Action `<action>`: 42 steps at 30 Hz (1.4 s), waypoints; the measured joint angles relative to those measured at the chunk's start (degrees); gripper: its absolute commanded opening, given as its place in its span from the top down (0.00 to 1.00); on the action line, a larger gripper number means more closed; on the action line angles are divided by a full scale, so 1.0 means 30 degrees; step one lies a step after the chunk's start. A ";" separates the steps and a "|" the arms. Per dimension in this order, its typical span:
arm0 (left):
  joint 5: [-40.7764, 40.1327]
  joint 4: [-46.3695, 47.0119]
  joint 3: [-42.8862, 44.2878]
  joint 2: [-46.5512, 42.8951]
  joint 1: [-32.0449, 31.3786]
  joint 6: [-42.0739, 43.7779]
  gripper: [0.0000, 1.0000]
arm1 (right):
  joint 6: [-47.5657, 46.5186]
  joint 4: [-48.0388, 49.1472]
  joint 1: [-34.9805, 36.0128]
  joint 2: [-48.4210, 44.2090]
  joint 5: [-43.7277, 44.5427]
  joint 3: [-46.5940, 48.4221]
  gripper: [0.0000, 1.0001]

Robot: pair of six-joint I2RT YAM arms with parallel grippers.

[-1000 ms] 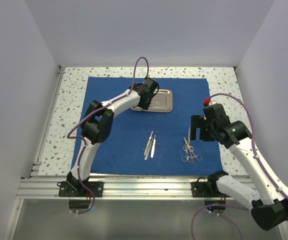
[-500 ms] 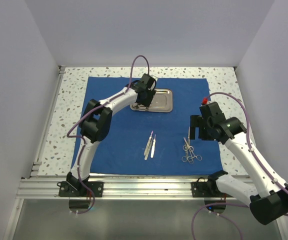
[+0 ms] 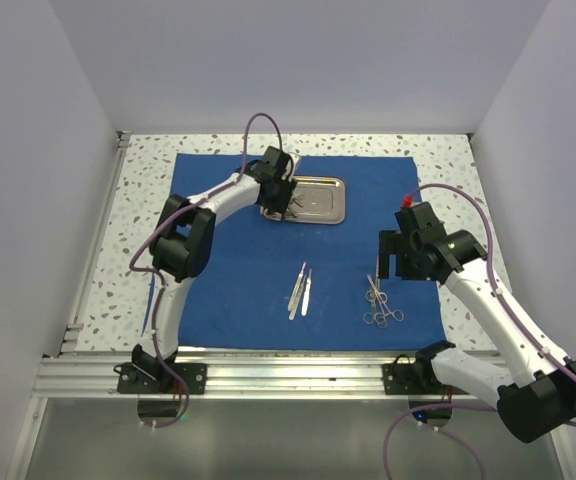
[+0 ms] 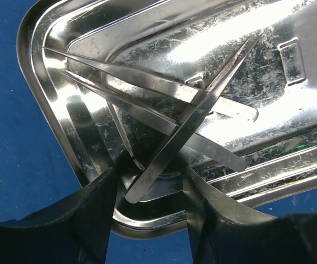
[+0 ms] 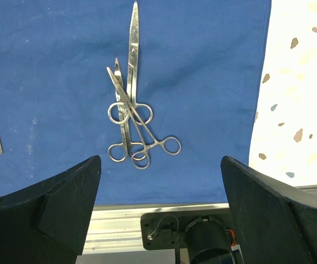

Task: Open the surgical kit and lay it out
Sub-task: Pick up the medical item from the container.

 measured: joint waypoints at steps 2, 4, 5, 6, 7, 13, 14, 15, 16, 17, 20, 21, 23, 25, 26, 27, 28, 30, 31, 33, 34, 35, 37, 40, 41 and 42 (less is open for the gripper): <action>0.0372 0.0066 0.0000 0.0015 0.0029 0.0066 0.51 | -0.0007 0.0000 0.0000 0.0138 -0.0007 0.0000 0.07; 0.0750 0.0073 0.0073 0.0102 0.0058 0.0087 0.55 | -0.0007 0.0000 0.0000 0.0291 -0.0015 0.0000 0.07; 0.0925 0.0022 0.0204 0.0175 0.0066 0.0102 0.57 | -0.0007 0.0000 0.0000 0.0350 -0.0022 0.0000 0.07; 0.1078 -0.0051 0.0379 0.0270 0.0066 0.0095 0.62 | -0.0015 0.0000 0.0000 0.0423 -0.0022 0.0000 0.07; 0.1253 -0.0095 0.0561 0.0393 0.0073 0.0080 0.63 | -0.0015 0.0000 0.0000 0.0474 -0.0029 0.0000 0.07; 0.1858 -0.0255 0.1421 0.0954 0.0211 0.0102 1.00 | -0.0015 0.0000 0.0000 0.0597 -0.0087 0.0000 0.07; 0.1887 -0.0277 0.1479 0.0984 0.0211 0.0109 1.00 | -0.0022 0.0000 0.0000 0.0597 -0.0109 0.0000 0.07; 0.1887 -0.0277 0.1486 0.0991 0.0211 0.0102 1.00 | -0.0015 0.0000 0.0000 0.0597 -0.0131 0.0000 0.07; 0.1858 -0.0284 0.1486 0.0991 0.0204 0.0087 1.00 | -0.0022 0.0000 0.0000 0.0597 -0.0138 0.0000 0.07; 0.1807 -0.0306 0.1501 0.0991 0.0204 0.0087 1.00 | -0.0022 0.0000 0.0000 0.0597 -0.0146 0.0000 0.07; 0.1588 -0.0379 0.1515 0.0947 0.0197 0.0058 1.00 | -0.0029 0.0000 0.0000 0.0583 -0.0160 0.0000 0.07; 0.1443 -0.0430 0.1537 0.0925 0.0168 0.0051 1.00 | -0.0036 0.0000 0.0000 0.0576 -0.0168 0.0000 0.07; 0.0867 -0.0801 0.1676 0.0925 0.0087 0.0051 1.00 | -0.0051 0.0000 0.0000 0.0532 -0.0189 0.0007 0.07; 0.0058 -0.1617 0.2011 0.0925 0.0015 0.0066 1.00 | -0.0058 0.0000 0.0000 0.0437 -0.0313 0.0007 0.07; -0.0517 -0.2171 0.2171 0.0925 -0.0087 0.0066 1.00 | -0.0044 0.0000 0.0000 0.0350 -0.0379 0.0007 0.07; -0.1086 -0.2688 0.2368 0.0925 -0.0168 0.0066 1.00 | -0.0029 0.0000 0.0000 0.0182 -0.0605 0.0022 0.08; -0.1705 -0.3271 0.2586 0.0925 -0.0299 0.0080 1.00 | -0.0022 0.0000 0.0000 0.0124 -0.0670 0.0029 0.08; -0.3344 -0.4619 0.3089 0.0918 -0.0729 0.0087 1.00 | 0.0080 0.0022 0.0000 -0.0131 -0.0882 0.0051 0.08; -0.4255 -0.5224 0.3249 0.0896 -0.1020 0.0087 1.00 | 0.0153 0.0029 0.0000 -0.0255 -0.1115 0.0066 0.08; -0.5938 -0.6251 0.3308 0.0736 -0.1727 0.0051 1.00 | 0.0313 0.0066 0.0000 -0.0495 -0.1384 0.0080 0.08; -0.6747 -0.6798 0.3308 0.0648 -0.2120 -0.0022 1.00 | 0.0408 0.0073 0.0000 -0.0612 -0.1588 0.0080 0.08; -0.7337 -0.7235 0.3300 0.0583 -0.2441 -0.0095 1.00 | 0.0452 0.0073 0.0000 -0.0721 -0.1727 0.0087 0.08; -0.8735 -0.8225 0.3293 0.0452 -0.3213 -0.0466 1.00 | 0.0495 0.0058 0.0000 -0.0896 -0.1938 0.0146 0.08; -1.0258 -0.9675 0.3293 0.0408 -0.4124 -0.1268 1.00 | 0.0474 0.0044 0.0000 -0.1217 -0.2208 0.0270 0.08; -1.0659 -1.0251 0.3293 0.0393 -0.4335 -0.1610 1.00 | 0.0459 0.0015 0.0000 -0.1326 -0.2244 0.0350 0.08; -1.0950 -1.0768 0.3264 0.0350 -0.4481 -0.1974 1.00 | 0.0437 0.0007 0.0000 -0.1457 -0.2251 0.0415 0.08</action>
